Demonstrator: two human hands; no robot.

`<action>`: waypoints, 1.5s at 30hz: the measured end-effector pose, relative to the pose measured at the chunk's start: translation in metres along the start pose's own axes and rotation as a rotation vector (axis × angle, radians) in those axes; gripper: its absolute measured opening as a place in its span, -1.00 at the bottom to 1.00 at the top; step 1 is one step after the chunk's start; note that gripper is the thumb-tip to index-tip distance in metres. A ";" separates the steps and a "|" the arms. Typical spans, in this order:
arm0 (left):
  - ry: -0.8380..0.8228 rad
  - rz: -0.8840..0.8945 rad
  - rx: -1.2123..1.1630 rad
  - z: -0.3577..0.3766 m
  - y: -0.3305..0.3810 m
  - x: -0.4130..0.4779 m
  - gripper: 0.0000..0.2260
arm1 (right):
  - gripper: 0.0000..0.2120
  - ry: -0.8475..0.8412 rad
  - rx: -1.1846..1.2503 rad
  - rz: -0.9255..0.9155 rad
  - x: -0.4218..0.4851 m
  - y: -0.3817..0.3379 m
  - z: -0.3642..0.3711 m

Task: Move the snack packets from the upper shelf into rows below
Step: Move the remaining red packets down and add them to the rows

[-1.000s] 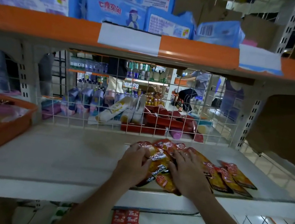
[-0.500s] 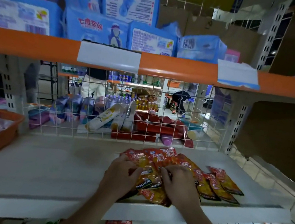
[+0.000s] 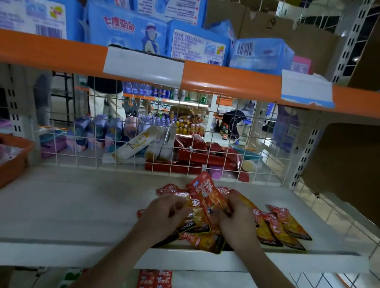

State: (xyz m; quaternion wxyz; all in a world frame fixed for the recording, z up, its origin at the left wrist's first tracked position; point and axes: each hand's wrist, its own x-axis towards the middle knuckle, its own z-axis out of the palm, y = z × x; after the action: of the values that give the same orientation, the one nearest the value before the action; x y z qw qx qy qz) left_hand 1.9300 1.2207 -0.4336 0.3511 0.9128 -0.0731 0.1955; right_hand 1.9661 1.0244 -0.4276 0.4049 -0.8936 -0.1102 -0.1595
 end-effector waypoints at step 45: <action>0.006 -0.272 -0.628 -0.009 -0.009 0.003 -0.72 | -0.51 -0.142 0.129 0.027 0.046 -0.008 -0.013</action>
State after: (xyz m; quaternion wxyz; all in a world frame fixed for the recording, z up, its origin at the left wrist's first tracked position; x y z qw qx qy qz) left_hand 1.9327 1.2332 -0.4314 0.6383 0.7608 -0.0062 0.1174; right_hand 2.0035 1.0226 -0.3971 0.4548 -0.8761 -0.1367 -0.0830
